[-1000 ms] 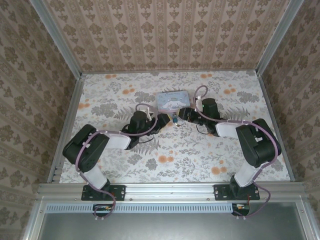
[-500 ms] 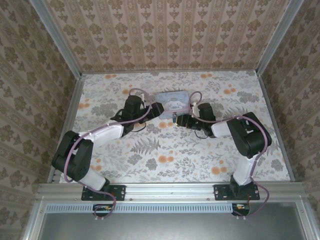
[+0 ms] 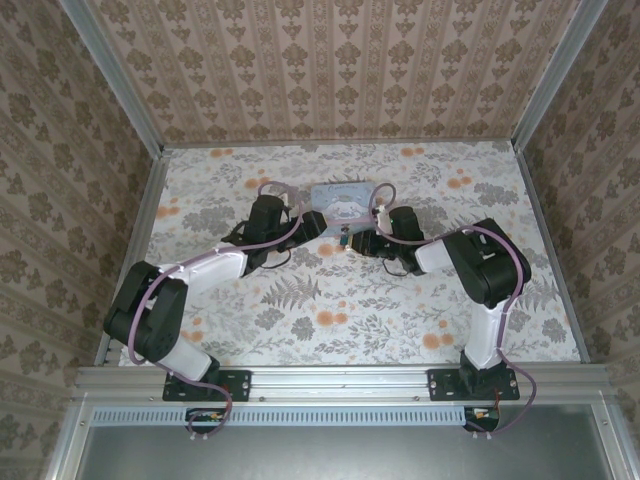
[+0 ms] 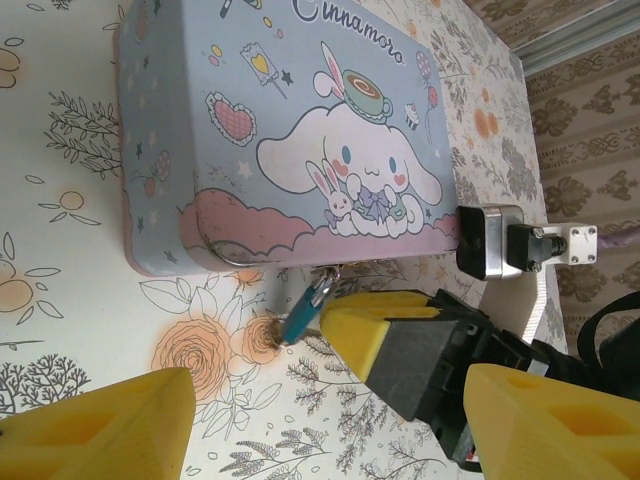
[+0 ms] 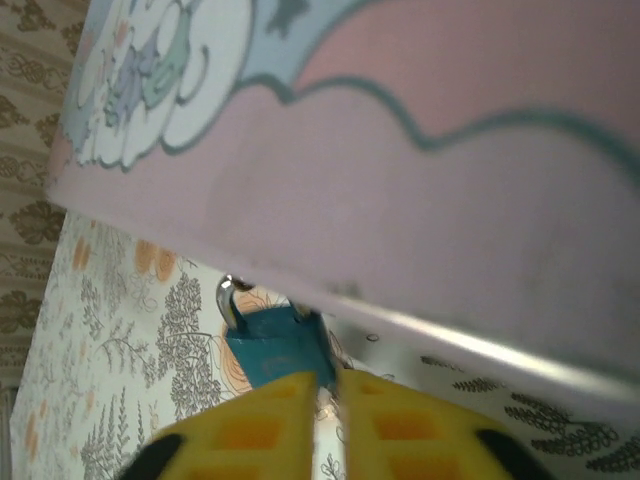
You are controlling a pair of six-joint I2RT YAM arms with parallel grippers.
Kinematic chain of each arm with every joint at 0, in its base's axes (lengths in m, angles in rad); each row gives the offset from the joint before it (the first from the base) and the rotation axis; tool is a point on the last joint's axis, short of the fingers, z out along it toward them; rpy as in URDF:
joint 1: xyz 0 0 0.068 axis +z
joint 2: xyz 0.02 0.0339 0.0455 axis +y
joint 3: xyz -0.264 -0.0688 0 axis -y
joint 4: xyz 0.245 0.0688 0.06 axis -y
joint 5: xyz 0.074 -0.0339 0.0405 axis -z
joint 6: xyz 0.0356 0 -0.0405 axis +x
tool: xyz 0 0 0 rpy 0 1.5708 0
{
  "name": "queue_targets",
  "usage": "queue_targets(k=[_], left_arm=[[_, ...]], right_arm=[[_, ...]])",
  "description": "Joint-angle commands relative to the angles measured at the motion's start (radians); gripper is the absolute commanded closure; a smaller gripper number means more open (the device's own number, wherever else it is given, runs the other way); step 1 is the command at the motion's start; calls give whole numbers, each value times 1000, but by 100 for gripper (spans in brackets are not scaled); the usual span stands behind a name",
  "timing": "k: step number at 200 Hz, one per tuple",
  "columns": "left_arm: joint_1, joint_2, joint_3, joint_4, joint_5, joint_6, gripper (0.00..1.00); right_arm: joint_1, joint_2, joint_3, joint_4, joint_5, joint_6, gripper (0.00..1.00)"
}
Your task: Unlock the padlock with the key
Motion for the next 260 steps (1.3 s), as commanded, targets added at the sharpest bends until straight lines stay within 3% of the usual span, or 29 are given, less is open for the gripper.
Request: queue_targets(k=[1,16,38,47,59,73,182,223,260], left_arm=[[9,1,-4,-3,-8,17,27],[9,-1,-2,-9,-11,23,27],[9,-7,-3,-19,-16,32,27],[9,-10,-4,-23,-17,34,27],[9,-13,-7,-22,-18,34,27],[9,-11,-7,-22,-17,33,27],[5,10,-9,0,-1,14,27],[5,14,-5,-2,-1,13,27],[5,18,-8,-1,2,10,27]], right_arm=[[1,10,-27,20,-17,0,94],[-4,5,-34,24,-18,2,100],[-7,-6,-41,33,-22,8,98],[-7,-11,-44,40,-23,10,85],[-7,-15,-45,50,-24,11,56],[-7,-9,-38,70,-33,21,47],[58,122,35,186,10,90,49],[71,129,16,224,11,95,62],[81,126,-8,282,-1,101,61]])
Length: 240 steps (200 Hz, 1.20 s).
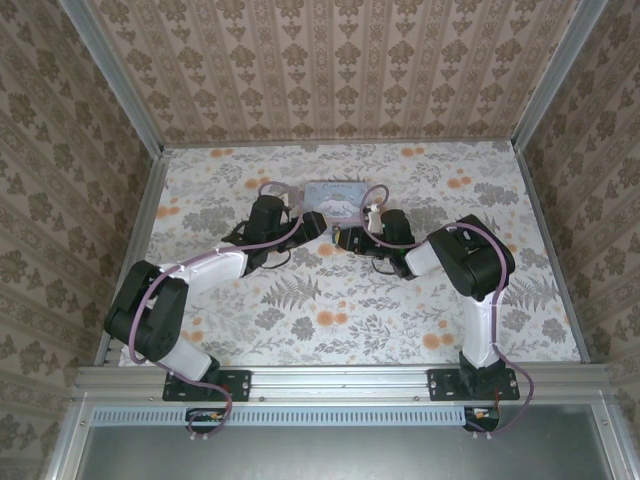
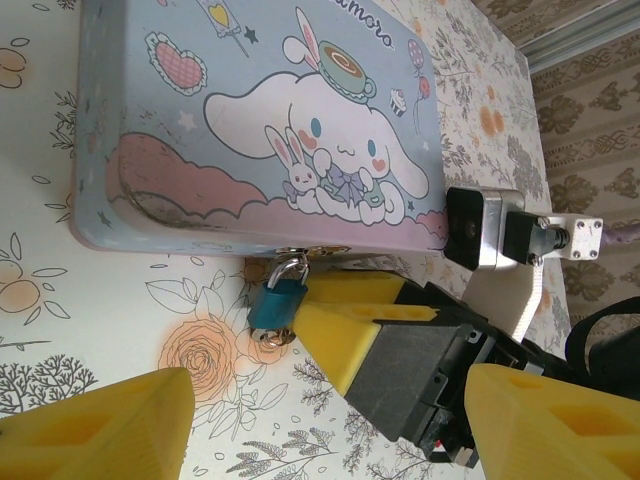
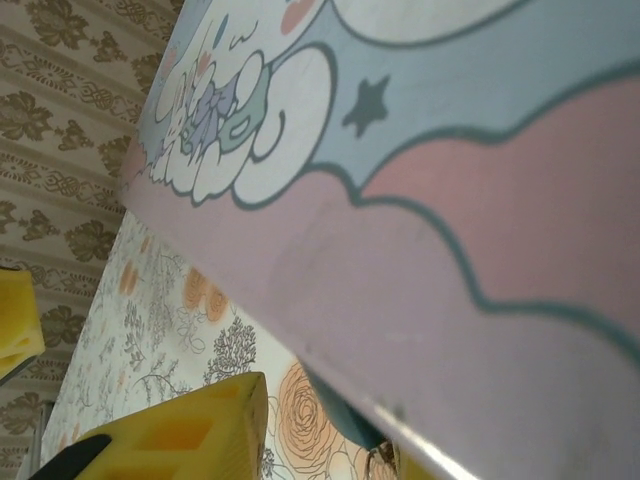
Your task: Unlock the padlock with the key
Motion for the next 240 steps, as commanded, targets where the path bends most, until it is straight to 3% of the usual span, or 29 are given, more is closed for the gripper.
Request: queue_targets(k=[1,33,85,162,240], left_arm=[[4,12,-7,1,5,0,27],[3,16,-8,1,8,-2,27],[4,32,5,-5,19,-2,27],[3,40,-4,8,20,-9,27],[0,38,-14,16,20,-13,26]], right_arm=[[21,26,-28,30,-10,12,61],[29,26,-25,22,0,-6,57],[46,7,-3,-39,1,-54,60],[112,-68,43,-256,166,-213,58],[115,-12,73,-177,261,-133,55]])
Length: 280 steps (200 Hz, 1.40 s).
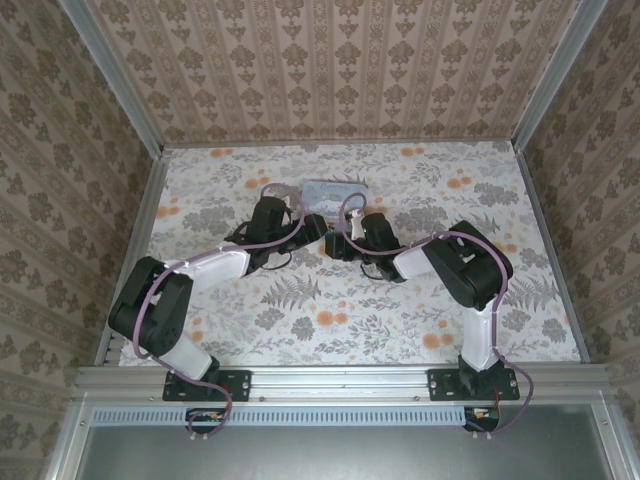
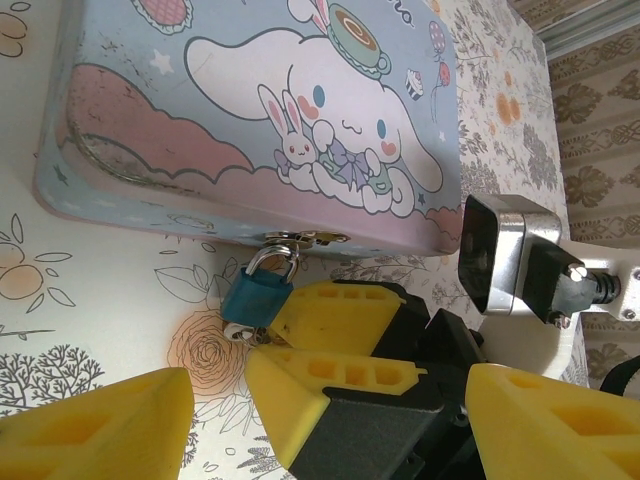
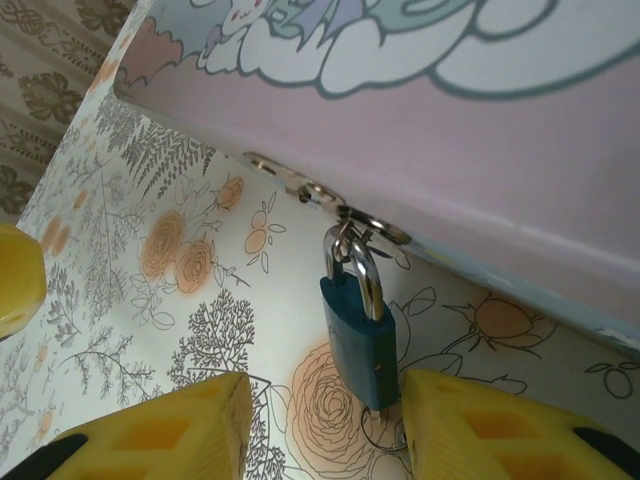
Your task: Unlock the padlock with the key
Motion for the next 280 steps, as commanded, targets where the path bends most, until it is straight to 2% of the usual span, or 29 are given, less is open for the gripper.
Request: queue_targets(k=[1,19,43,64,90,114,178,223,280], left_arm=[[1,7,-13,15,9,-9,26],[0,7,-13,16,10,-11,26],[-1,4,-18,17,8,-12,26],[0,2,-20,19,7,-12,26],[0,-4,-26,19,6,-13,26],[0,-12,-36,20,3,-11,26],[-1,-29,-67,40,29,-4,26],[9,24,-89,162,222,53,28],[45,127,-142,383,402,65,38]], right_arm=[[-1,39,30,2,56,27,55],[-1,53,40,6,48,36,56],[-1,58,28,19,45,44,64],[-4,57,11,38,38,55,73],[-16,52,-12,70,10,75,90],[-37,52,-31,99,-34,96,100],[-98,52,-71,220,-184,186,100],[-127,43,-58,215,-317,226,100],[-168,69,-61,271,-447,285,100]])
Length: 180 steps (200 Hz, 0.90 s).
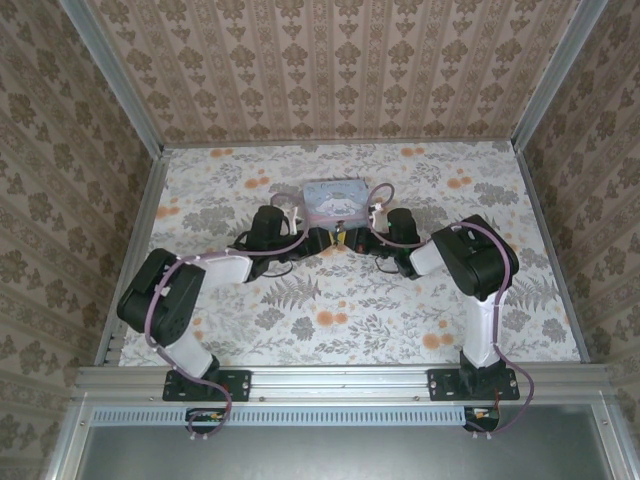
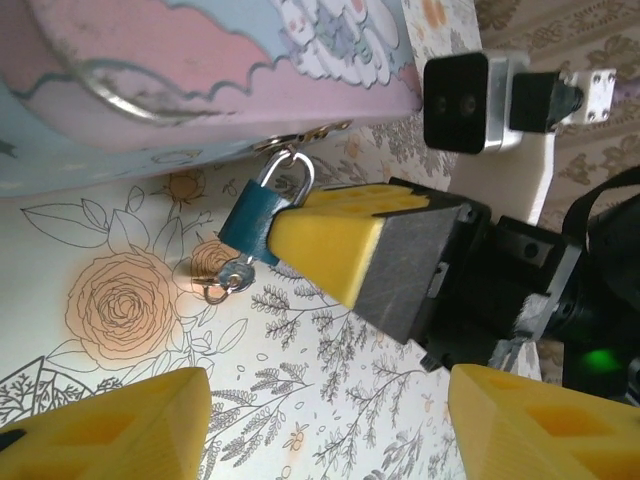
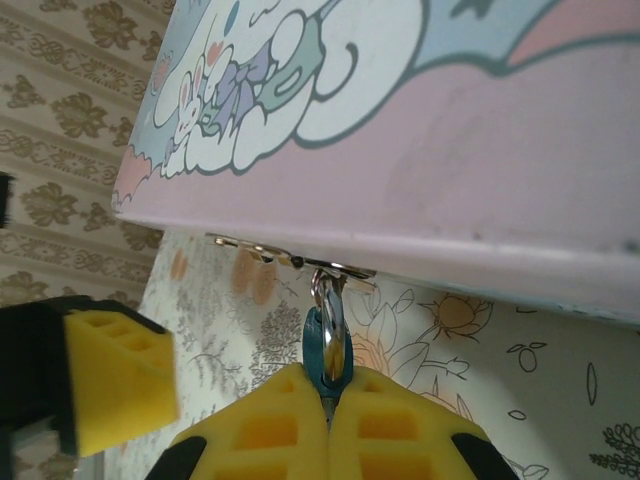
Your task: Unlock the padlock with the key
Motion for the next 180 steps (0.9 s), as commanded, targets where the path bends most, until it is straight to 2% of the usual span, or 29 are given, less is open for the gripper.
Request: queue_targets(k=[1,45,89,131,180], left_arm=[[25,45,-40,151,128,22,38],[54,169,-93,447,208,-86,50],[48,307,-102,695,212,-210,60],[27,370,-75,775,184,-241,62],[10,397,-64,782,167,-249,63]], right_arm=[[-11,30,-2,55,-118,66,100],[-26,58,-9,136,-168,135,100],[-31,64,-21,161,-194,159,100],[-34,59,-32,164,-196,162,100],[-36,76,-30,189,-187,180,100]])
